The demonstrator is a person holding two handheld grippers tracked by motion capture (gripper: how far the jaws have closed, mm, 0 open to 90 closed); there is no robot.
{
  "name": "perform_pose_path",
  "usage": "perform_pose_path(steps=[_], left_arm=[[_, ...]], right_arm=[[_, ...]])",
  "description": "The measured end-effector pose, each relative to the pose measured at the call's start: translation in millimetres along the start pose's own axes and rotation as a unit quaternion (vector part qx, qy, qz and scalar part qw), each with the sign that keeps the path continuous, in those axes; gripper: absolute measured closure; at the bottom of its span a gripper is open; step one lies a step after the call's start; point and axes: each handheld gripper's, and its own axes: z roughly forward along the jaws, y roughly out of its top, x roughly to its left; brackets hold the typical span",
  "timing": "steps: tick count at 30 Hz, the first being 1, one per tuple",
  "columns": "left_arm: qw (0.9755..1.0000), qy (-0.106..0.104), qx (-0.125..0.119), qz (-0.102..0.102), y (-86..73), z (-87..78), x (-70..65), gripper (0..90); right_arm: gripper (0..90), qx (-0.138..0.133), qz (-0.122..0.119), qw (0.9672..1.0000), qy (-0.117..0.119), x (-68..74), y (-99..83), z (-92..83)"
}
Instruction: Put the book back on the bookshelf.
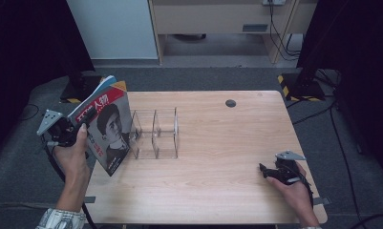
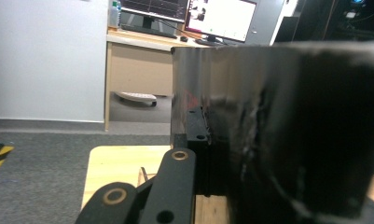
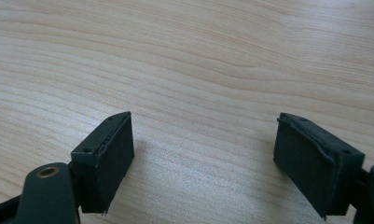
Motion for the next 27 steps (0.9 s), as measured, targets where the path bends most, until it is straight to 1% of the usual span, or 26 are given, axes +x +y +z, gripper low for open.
perform_pose_path(steps=[7,14,20,27], left_arm=[[0.9999,-0.004,-0.013,-0.002,-7.3,-4.2,1.8,86.2],[0.9996,0.004,-0.024,-0.012,-13.1,-7.1,4.0,86.2],[0.9994,0.012,-0.026,-0.016,-17.6,-4.3,0.7,86.1],[0.9992,0.014,-0.032,-0.017,-17.6,-2.6,-2.1,86.1]], right_arm=[[20.3,0.0,0.0,1.0,0.0,0.1,0.0,0.0],[20.2,0.0,0.0,1.0,0.0,0.3,0.0,0.0],[20.2,0.0,0.0,1.0,0.0,0.3,0.0,0.0],[20.2,0.0,0.0,1.0,0.001,0.4,0.0,0.1]])
